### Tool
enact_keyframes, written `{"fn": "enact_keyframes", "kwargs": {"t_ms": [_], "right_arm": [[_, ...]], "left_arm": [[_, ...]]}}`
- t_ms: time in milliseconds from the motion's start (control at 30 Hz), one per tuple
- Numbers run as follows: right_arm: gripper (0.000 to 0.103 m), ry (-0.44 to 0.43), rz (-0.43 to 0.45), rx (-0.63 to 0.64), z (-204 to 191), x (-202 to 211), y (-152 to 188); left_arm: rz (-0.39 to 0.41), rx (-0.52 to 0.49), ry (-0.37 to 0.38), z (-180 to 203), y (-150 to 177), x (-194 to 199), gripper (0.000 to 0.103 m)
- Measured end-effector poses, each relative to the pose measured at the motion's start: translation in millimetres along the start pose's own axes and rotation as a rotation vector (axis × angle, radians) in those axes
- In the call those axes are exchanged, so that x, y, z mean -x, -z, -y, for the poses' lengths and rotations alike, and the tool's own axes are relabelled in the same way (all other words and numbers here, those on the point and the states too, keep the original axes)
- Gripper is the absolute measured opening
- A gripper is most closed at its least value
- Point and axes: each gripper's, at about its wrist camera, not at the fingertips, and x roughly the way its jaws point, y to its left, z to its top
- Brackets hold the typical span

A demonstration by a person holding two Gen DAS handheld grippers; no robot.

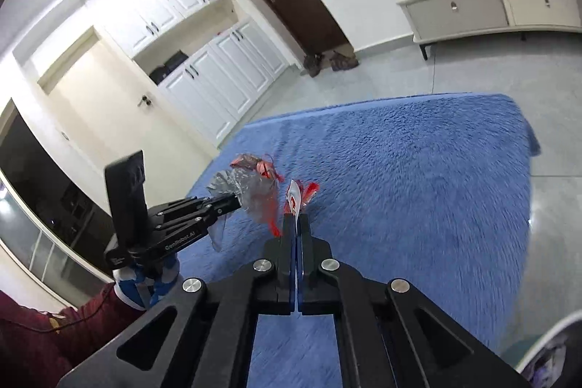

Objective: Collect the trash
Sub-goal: 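Grasp the red sausage wrapper with the left gripper while the right gripper grasps the red-white snack bag, then carry the wrapper and snack bag over to the white bin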

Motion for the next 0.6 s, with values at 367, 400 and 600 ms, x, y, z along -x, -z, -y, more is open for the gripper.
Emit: {"fn": "enact_keyframes", "kwargs": {"t_ms": [367,400,600], "right_arm": [[0.0,0.062,0.119,-0.068,-22.5,100.1,56.0],[0.0,0.067,0.125,-0.074,-23.5,106.4,60.0],[0.0,0.087,0.132,-0.103,-31.1,126.8,86.7]], "left_arm": [[0.038,-0.075,-0.089,48.9,40.8,80.7,0.002],[0.041,-0.082,-0.094,52.2,44.1,84.6,0.002],[0.049,-0.109,-0.096,72.0,64.3,107.6,0.002]]}}
